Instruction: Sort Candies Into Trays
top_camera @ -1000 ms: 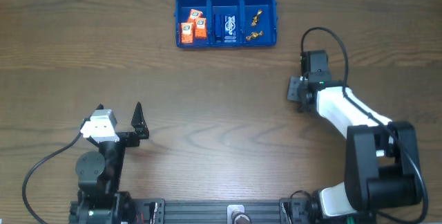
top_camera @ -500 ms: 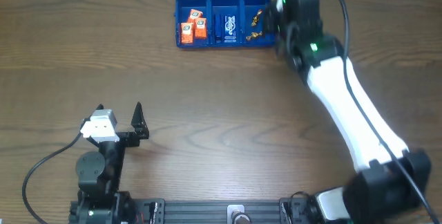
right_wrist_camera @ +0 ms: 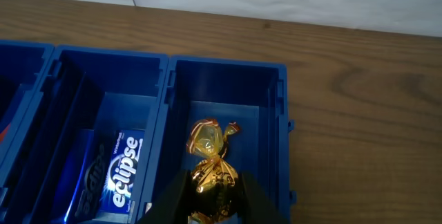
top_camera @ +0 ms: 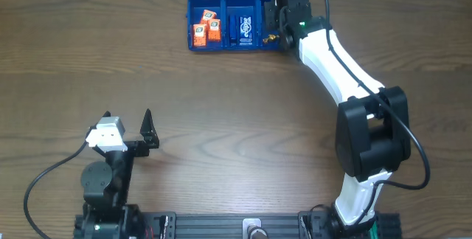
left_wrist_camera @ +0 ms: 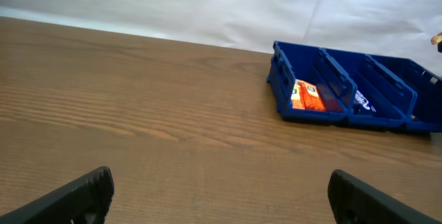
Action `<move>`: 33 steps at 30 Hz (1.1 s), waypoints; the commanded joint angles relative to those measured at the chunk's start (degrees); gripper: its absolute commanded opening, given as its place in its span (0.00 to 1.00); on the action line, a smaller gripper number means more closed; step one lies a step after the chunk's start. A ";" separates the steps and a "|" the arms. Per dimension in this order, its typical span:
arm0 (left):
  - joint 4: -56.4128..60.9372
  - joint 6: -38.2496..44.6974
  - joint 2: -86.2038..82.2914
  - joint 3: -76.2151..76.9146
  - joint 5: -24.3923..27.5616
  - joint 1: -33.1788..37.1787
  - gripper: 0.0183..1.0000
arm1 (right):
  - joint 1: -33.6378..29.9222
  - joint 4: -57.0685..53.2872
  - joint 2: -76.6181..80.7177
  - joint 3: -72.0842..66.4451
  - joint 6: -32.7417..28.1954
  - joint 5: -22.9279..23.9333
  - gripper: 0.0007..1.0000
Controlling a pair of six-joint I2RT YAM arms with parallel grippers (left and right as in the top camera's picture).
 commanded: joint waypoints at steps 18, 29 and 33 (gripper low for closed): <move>-2.34 -0.59 -0.35 -0.85 0.61 0.35 1.00 | 0.11 -3.74 -13.25 -2.21 -3.82 1.92 1.00; -2.34 -0.59 -0.35 -0.85 0.63 0.35 1.00 | -7.23 -10.49 -64.63 -43.85 -4.26 -9.22 1.00; -2.34 -0.59 -0.35 -0.85 0.61 0.35 1.00 | -14.93 -15.02 -85.90 -58.66 -4.24 -16.98 1.00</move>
